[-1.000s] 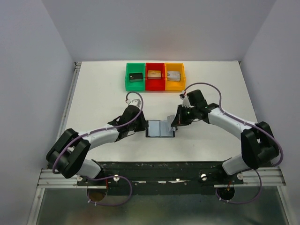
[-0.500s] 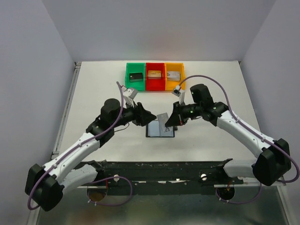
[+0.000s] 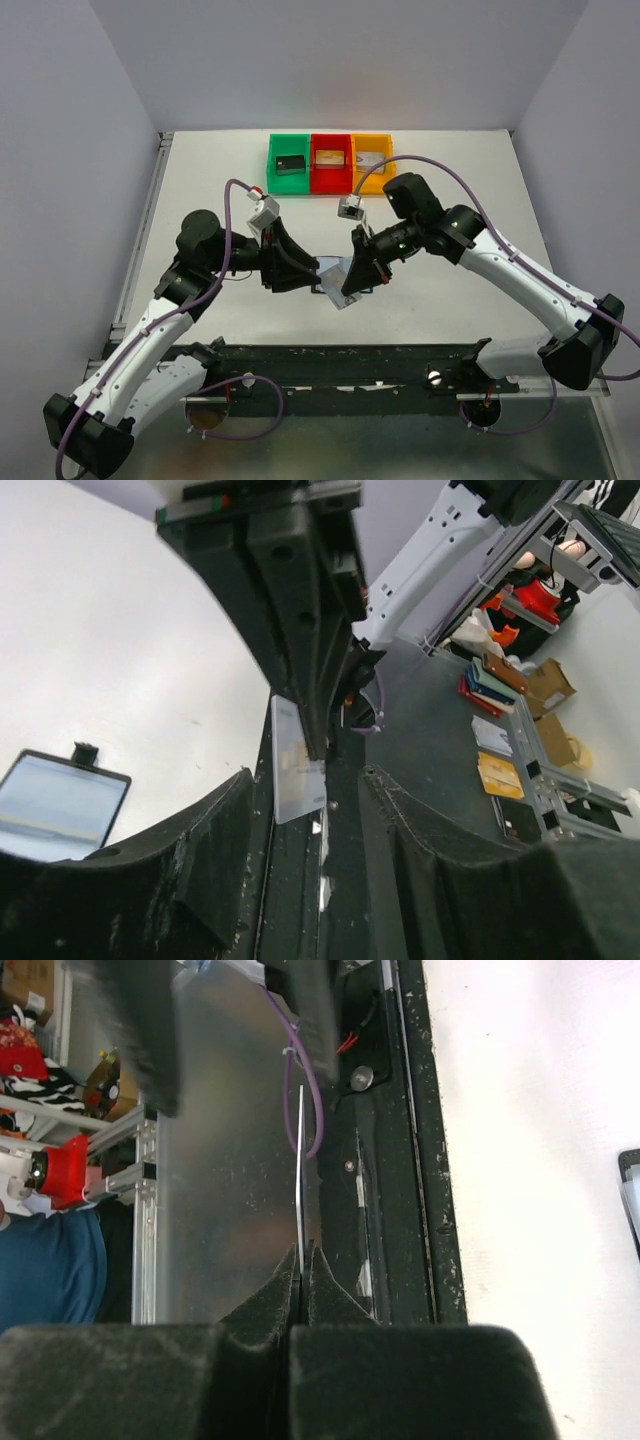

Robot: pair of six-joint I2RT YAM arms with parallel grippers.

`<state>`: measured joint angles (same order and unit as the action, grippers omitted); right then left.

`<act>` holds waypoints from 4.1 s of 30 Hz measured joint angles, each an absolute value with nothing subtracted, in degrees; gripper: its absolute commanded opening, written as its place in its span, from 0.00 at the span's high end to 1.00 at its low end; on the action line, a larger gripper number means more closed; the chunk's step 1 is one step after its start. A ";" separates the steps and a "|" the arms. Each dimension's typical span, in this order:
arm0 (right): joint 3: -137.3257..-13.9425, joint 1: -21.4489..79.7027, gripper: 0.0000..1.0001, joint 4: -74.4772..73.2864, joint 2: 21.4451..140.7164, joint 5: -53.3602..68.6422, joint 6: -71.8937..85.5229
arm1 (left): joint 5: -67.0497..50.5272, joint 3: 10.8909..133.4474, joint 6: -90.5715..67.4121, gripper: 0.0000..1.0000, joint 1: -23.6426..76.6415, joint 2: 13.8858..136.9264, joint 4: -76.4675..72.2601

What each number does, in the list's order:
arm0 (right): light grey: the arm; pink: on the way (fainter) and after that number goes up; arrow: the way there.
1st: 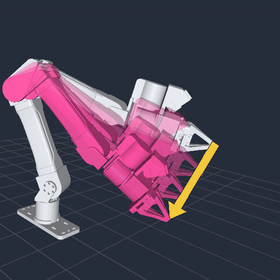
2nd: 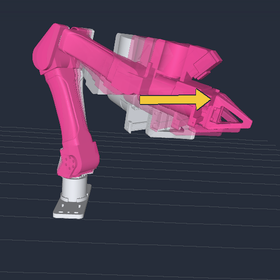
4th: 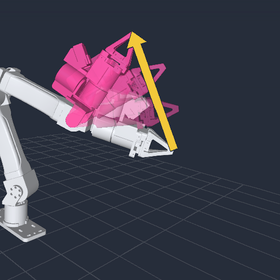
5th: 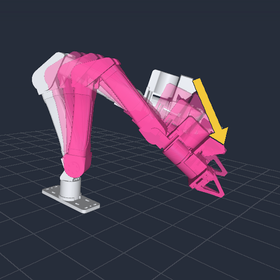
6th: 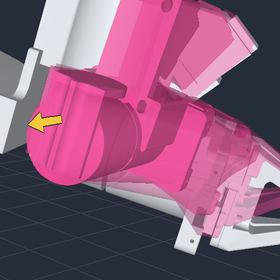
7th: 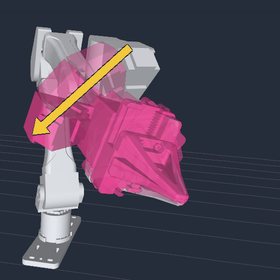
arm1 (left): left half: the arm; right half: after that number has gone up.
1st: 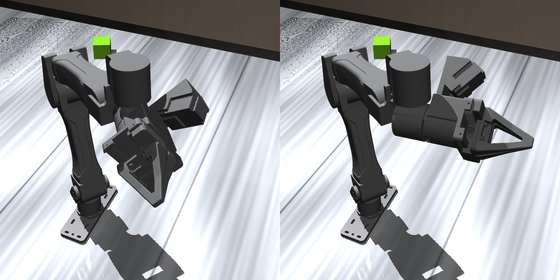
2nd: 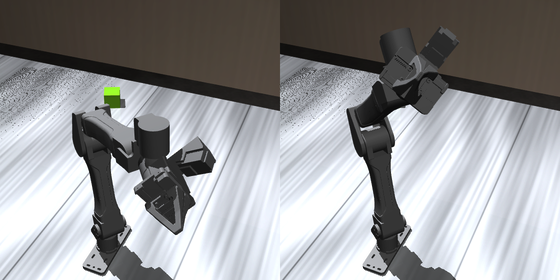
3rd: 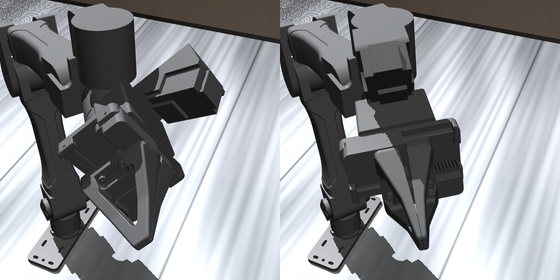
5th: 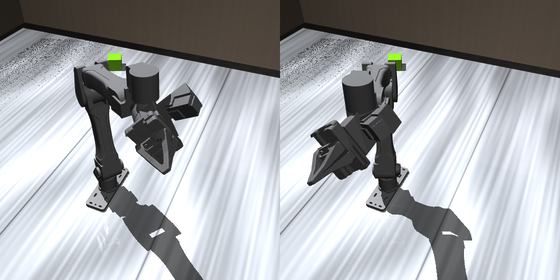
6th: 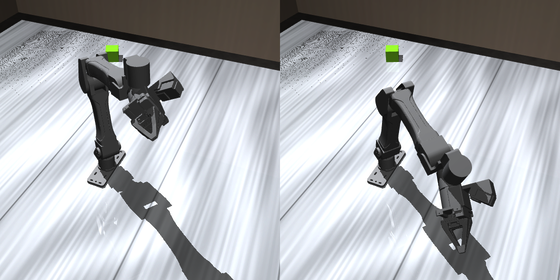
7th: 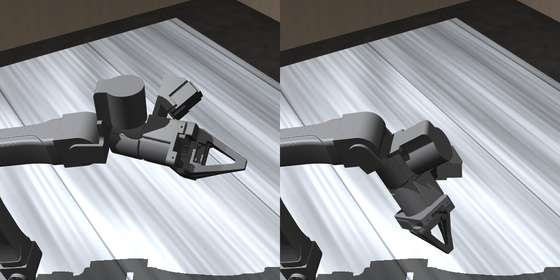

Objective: Take the credit cards out of the card holder
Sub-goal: Place the credit card at the center of the board.

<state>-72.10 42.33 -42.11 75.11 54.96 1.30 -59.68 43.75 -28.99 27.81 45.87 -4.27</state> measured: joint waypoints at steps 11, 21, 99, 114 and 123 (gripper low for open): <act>-76.99 45.43 0.99 -49.41 76.73 53.12 -2.50 | -64.07 42.57 -30.96 0.64 28.12 49.63 -3.70; -79.18 46.87 0.99 -51.90 79.57 51.37 -3.75 | -64.51 42.35 -31.24 0.88 29.56 50.24 -3.68; -53.74 45.36 0.22 -25.52 57.54 5.19 22.55 | -27.29 37.12 -48.10 1.00 -6.07 83.02 -15.27; -51.27 45.36 0.21 -21.21 59.05 8.40 24.43 | -35.09 43.40 -45.23 0.88 -10.79 98.19 -21.12; -51.22 45.36 0.21 -21.04 59.18 8.43 23.22 | -36.73 46.19 -42.48 0.60 -10.87 100.25 -20.08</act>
